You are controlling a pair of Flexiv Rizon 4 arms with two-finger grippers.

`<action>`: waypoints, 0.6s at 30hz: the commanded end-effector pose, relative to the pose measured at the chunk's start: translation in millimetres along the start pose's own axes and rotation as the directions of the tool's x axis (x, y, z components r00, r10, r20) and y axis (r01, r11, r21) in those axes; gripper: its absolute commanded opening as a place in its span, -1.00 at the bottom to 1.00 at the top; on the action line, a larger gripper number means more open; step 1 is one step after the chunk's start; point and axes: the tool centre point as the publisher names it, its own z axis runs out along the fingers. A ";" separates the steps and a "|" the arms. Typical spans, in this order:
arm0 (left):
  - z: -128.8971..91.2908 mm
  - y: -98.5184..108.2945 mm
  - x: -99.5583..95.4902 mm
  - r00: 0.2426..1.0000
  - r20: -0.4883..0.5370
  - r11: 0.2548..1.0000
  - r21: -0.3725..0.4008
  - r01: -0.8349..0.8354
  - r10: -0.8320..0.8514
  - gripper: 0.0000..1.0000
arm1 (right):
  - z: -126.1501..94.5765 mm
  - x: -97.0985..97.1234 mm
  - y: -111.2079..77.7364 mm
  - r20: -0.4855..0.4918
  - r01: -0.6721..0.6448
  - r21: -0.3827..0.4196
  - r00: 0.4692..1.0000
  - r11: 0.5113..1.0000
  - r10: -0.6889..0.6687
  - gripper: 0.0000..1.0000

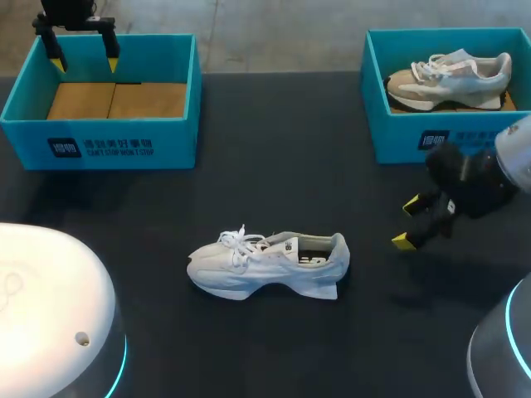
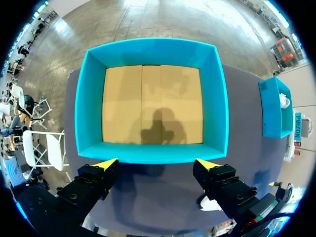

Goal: Take the shoe out of the shoebox, open the shoe tongue, remove and reinsert the insole, then place the shoe into the shoebox

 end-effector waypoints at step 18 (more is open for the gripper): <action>-0.2 0.0 -0.1 1.000 0.000 1.000 0.000 0.000 0.000 1.00 | 17.7 14.4 -17.9 0.148 0.224 -0.232 0.970 0.947 -0.193 1.00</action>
